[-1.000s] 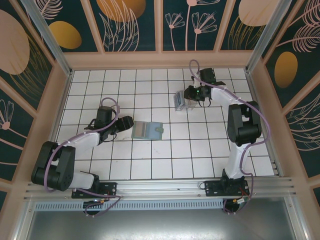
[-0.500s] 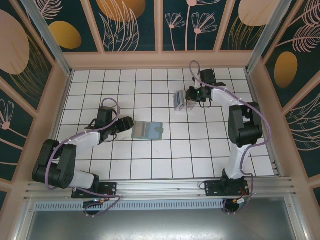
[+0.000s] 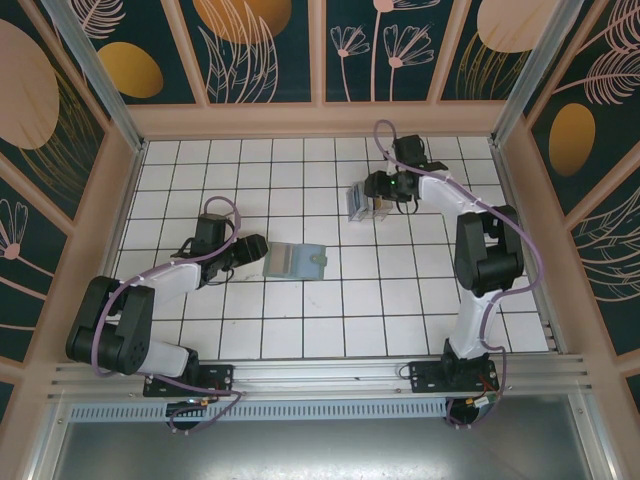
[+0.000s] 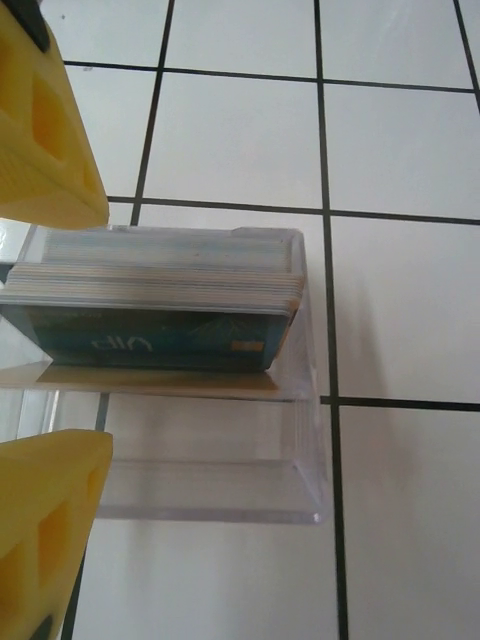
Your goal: Put the credit cards into the card holder
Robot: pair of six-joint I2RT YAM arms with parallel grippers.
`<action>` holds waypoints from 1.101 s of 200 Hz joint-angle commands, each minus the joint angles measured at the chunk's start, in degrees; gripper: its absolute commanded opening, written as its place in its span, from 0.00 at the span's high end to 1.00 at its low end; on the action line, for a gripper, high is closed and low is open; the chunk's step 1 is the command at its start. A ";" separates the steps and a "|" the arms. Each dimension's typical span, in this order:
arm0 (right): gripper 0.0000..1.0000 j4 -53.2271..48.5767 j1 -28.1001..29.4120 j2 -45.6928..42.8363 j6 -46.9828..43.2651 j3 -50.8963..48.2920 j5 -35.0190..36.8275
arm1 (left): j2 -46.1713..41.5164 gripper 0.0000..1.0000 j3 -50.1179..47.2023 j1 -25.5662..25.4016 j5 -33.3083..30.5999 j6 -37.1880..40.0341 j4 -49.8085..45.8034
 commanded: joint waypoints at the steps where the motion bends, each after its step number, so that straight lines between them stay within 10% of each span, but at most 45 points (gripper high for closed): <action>1: 0.42 -2.99 2.17 2.12 -0.83 3.68 7.28 | 0.32 0.34 0.74 0.04 0.28 -0.01 0.79; 220: 0.53 -6.94 5.46 6.08 -1.36 6.32 21.92 | 2.15 0.33 2.30 0.05 0.55 1.80 -0.38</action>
